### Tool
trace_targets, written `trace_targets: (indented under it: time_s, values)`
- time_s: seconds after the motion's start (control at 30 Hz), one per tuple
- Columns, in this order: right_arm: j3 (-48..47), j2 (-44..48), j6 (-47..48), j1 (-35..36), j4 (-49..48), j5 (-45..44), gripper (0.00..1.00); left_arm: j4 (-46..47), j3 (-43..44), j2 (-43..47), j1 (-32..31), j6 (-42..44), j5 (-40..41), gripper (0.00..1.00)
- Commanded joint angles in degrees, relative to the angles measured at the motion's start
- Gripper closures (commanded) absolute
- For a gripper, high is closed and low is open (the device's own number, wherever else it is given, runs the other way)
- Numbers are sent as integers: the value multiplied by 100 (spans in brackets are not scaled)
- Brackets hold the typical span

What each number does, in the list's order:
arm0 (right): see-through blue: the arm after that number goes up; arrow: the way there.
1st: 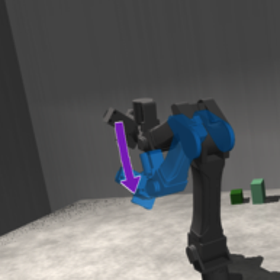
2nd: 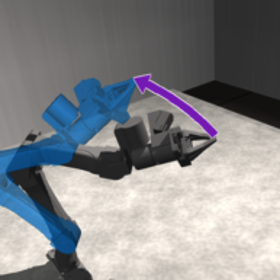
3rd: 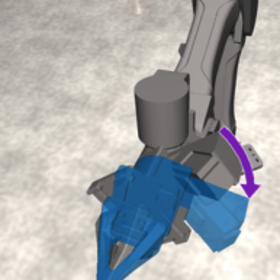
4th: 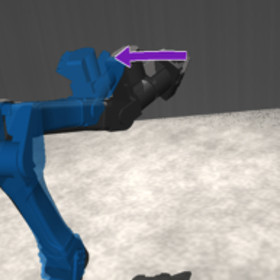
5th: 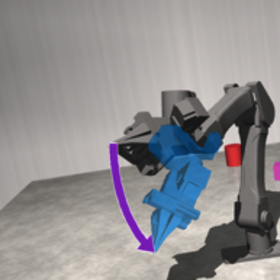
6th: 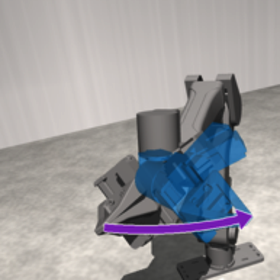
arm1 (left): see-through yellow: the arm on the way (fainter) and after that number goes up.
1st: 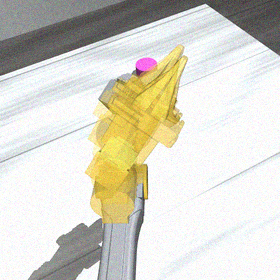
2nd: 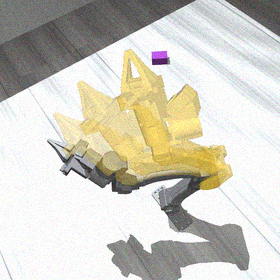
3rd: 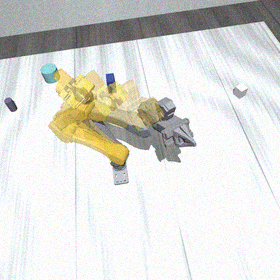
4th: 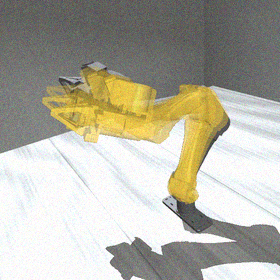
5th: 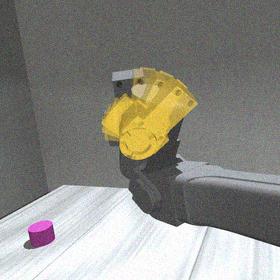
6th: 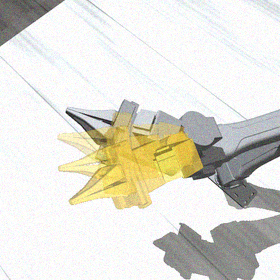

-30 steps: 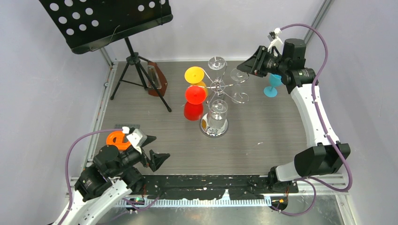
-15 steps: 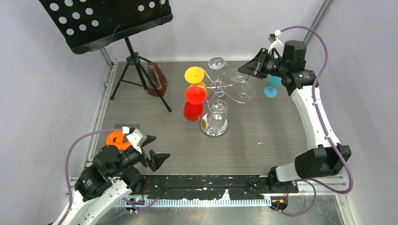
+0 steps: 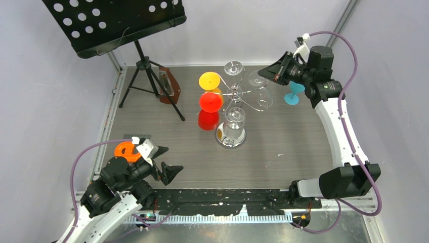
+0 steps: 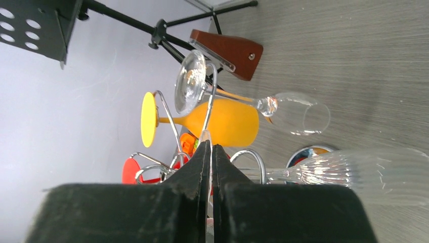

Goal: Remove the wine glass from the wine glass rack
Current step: Pick up the wine glass from the wine rack.

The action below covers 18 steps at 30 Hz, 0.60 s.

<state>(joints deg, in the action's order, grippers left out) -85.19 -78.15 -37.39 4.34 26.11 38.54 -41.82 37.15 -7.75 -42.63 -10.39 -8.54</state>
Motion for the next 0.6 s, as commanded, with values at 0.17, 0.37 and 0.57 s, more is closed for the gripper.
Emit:
trace_targets:
  time_s: [0.17, 0.37, 0.57]
  values:
    - [371, 447, -1037, -332, -1030, -37, 94, 157, -22, -59, 1, -40, 68, 1]
    - [796, 650, -1298, -616, -1414, 94, 94, 162, -28, -50, 1, -42, 75, 1]
    - [1110, 905, -1466, -648, -1724, 239, 94, 149, -18, -38, -2, -42, 84, 1]
